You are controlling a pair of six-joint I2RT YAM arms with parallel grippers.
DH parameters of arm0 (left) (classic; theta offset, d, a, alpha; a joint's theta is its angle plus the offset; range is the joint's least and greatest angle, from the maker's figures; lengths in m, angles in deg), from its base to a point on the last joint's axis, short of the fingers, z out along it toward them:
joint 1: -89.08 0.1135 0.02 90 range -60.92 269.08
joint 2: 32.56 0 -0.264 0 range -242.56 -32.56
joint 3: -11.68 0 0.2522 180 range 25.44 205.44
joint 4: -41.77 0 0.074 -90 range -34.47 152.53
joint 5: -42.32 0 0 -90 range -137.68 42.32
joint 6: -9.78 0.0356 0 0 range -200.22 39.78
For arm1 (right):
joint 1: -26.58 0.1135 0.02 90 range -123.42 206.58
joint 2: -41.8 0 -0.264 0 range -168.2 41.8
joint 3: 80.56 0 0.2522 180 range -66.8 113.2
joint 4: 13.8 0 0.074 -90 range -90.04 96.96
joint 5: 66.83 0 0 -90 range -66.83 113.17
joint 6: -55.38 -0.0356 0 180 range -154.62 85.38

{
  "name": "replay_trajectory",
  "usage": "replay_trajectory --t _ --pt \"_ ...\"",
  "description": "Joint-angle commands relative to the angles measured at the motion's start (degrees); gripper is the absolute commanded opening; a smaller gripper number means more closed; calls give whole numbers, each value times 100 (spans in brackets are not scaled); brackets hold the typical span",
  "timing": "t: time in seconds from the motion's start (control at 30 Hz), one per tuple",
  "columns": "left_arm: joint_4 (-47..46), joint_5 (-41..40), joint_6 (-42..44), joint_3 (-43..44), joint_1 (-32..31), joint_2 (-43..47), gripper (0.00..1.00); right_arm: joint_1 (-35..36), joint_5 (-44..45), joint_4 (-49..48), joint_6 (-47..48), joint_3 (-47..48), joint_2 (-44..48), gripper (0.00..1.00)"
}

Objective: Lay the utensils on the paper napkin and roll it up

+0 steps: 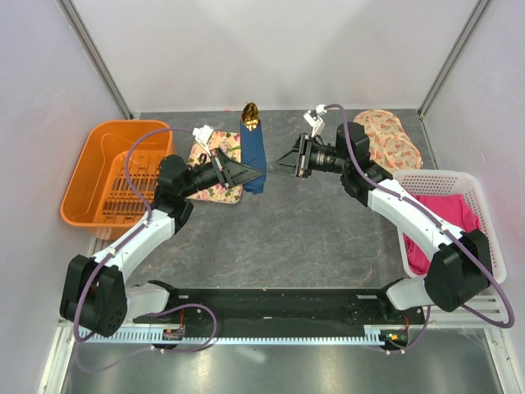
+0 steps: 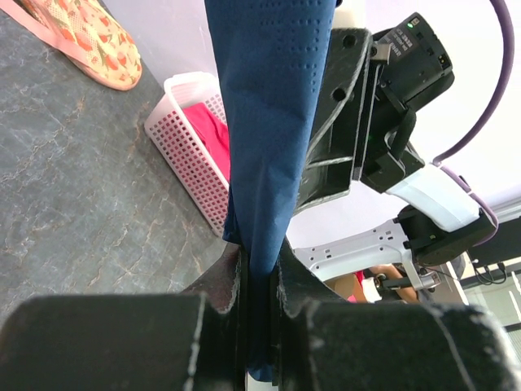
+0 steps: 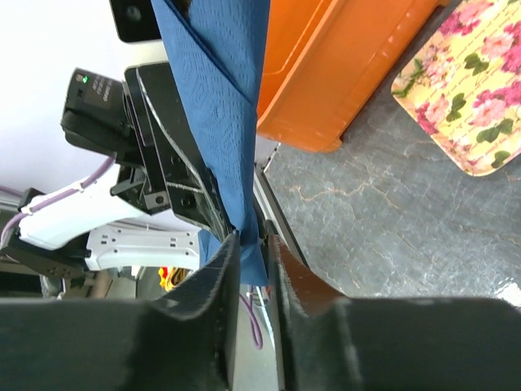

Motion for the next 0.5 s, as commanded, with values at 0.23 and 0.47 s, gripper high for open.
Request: replay_trajectory --t 0.23,0.47 --pt "-464 -8 -12 316 25 -9 2 104 -147 -165 -135 -19 38 38" --pt "-499 -17 -29 298 25 -18 2 183 -183 -288 -196 -37 -6 36"
